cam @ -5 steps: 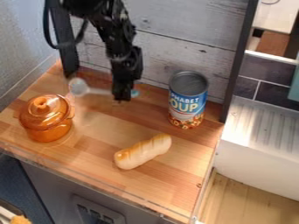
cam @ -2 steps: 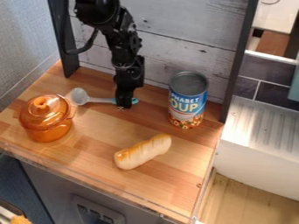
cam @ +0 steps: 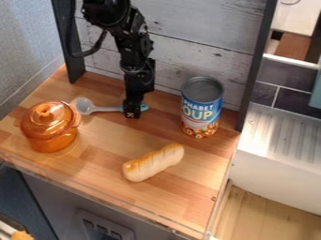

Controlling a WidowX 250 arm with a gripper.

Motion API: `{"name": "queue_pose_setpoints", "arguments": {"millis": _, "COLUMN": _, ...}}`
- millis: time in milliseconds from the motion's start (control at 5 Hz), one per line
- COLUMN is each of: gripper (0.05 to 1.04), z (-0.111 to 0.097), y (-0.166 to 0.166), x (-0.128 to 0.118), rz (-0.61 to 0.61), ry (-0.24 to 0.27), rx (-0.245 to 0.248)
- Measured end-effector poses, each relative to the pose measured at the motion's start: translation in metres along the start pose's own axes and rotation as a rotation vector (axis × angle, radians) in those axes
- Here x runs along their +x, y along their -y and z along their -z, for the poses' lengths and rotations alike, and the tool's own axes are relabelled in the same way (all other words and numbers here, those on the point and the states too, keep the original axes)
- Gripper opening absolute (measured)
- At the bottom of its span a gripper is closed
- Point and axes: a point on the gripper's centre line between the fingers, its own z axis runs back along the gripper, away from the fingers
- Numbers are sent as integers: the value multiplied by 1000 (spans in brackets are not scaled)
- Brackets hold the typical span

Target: Move the blue spatula to the left side of the table

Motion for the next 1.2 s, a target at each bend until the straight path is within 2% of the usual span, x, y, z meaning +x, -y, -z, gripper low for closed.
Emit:
{"name": "queue_pose_setpoints", "arguments": {"millis": 200, "gripper": 1001, "z": 0, "y": 3, "x": 0, "rz": -1, "ry": 5, "rx": -21}}
{"name": "queue_pose_setpoints", "arguments": {"millis": 400, "gripper": 1001, "z": -3, "y": 4, "x": -5, "rz": -26, "ry": 32, "rx": -40}}
{"name": "queue_pose_setpoints", "arguments": {"millis": 600, "gripper": 1001, "z": -29, "y": -5, "x": -4, "rz": -47, "ry": 81, "rx": -5}}
{"name": "queue_pose_setpoints", "arguments": {"millis": 800, "gripper": 1001, "z": -45, "y": -6, "x": -4, "rz": -66, "ry": 90, "rx": 22}}
{"name": "queue_pose_setpoints", "arguments": {"millis": 1000, "gripper": 1001, "z": -71, "y": -10, "x": -6, "rz": -77, "ry": 117, "rx": 76}}
{"name": "queue_pose_setpoints", "arguments": {"millis": 1200, "gripper": 1001, "z": -83, "y": -5, "x": -8, "rz": -92, "ry": 135, "rx": 104}}
